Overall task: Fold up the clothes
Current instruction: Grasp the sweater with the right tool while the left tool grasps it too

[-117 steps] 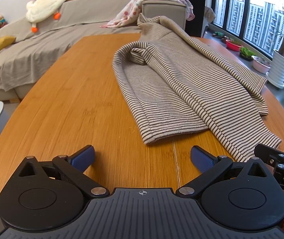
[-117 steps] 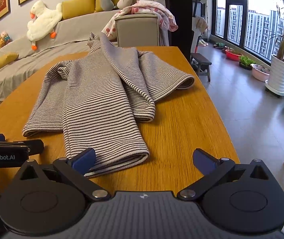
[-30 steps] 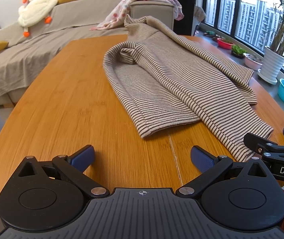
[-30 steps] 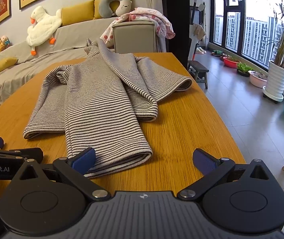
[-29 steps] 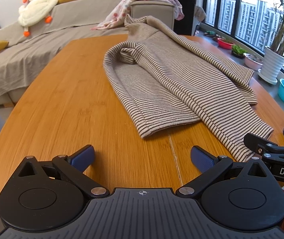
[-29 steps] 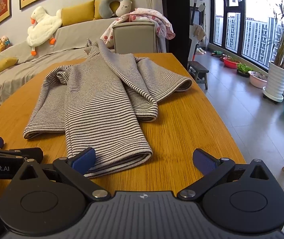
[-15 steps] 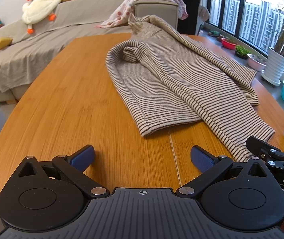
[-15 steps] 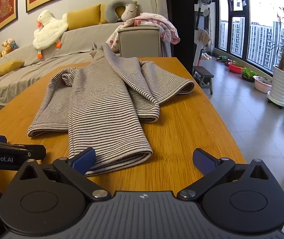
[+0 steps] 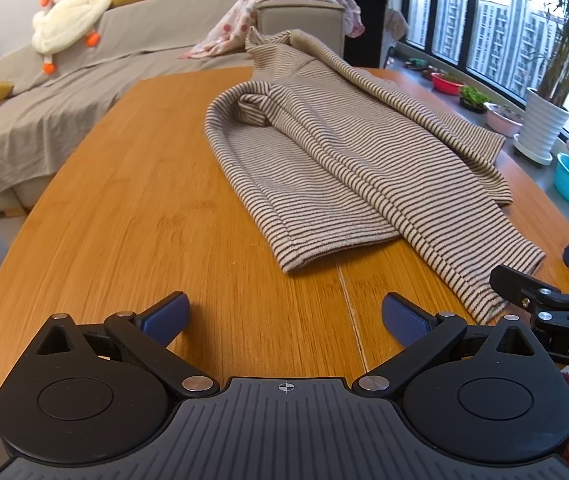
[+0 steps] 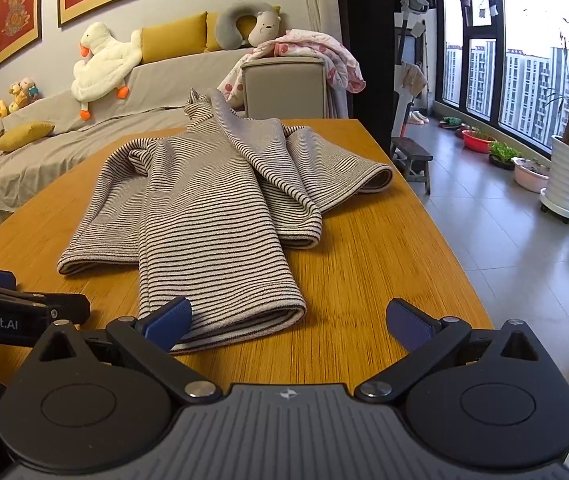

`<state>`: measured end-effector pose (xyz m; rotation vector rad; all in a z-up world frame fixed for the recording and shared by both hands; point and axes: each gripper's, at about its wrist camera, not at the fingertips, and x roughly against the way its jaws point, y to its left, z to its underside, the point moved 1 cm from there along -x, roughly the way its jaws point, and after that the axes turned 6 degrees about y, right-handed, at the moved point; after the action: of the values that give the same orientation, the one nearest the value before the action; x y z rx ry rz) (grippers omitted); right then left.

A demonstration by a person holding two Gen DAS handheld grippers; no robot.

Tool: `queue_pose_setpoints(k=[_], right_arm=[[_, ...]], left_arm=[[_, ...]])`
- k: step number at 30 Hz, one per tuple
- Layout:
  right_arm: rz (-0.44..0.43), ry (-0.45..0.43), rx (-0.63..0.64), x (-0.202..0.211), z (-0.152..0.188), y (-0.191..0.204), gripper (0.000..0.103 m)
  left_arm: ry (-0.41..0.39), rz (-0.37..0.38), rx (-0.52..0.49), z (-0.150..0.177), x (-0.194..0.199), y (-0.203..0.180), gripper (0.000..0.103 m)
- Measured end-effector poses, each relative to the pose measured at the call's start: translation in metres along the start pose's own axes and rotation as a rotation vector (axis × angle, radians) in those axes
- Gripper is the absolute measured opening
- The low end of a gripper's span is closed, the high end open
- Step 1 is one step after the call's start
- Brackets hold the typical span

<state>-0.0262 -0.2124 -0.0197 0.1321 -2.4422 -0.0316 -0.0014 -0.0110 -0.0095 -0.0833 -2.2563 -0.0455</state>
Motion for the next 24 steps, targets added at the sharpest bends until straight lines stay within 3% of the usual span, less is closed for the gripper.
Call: queue_pose_setpoints(k=[2, 4, 7, 9, 13, 15, 18, 20, 22, 24], right_arm=[[-0.026, 0.021, 0.005, 0.000, -0.004, -0.003, 0.103], [-0.113, 0.073, -0.007, 0.002, -0.015, -0.011, 0.103], [-0.223, 0.064, -0.015, 0.007, -0.047, -0.026, 0.103], [-0.233, -0.015, 0.014, 0.007, -0.073, -0.030, 0.103], [-0.215, -0.174, 0.018, -0.029, -0.132, -0.032, 0.103], [-0.240, -0.182, -0.020, -0.060, -0.159, -0.035, 0.103], [-0.276, -0.140, -0.071, -0.111, -0.187, -0.038, 0.088], [-0.293, -0.126, -0.116, -0.139, -0.190, -0.040, 0.085], [-0.331, -0.122, -0.169, -0.162, -0.186, -0.044, 0.085], [-0.392, -0.110, -0.227, -0.177, -0.179, -0.049, 0.085]], left_arm=[[0.014, 0.016, 0.003, -0.003, 0.001, 0.005, 0.103], [0.027, 0.080, 0.038, -0.012, 0.006, 0.015, 0.103], [-0.030, 0.182, 0.052, -0.043, 0.019, 0.030, 0.103], [-0.067, 0.278, 0.075, -0.071, 0.015, 0.038, 0.103], [-0.005, 0.509, 0.146, -0.123, -0.037, 0.048, 0.103], [0.012, 0.538, 0.151, -0.141, -0.065, 0.049, 0.103], [0.021, 0.549, 0.161, -0.160, -0.098, 0.049, 0.103], [-0.006, 0.530, 0.153, -0.166, -0.112, 0.051, 0.103], [0.014, 0.549, 0.166, -0.164, -0.127, 0.055, 0.103], [-0.016, 0.568, 0.128, -0.160, -0.126, 0.060, 0.103]])
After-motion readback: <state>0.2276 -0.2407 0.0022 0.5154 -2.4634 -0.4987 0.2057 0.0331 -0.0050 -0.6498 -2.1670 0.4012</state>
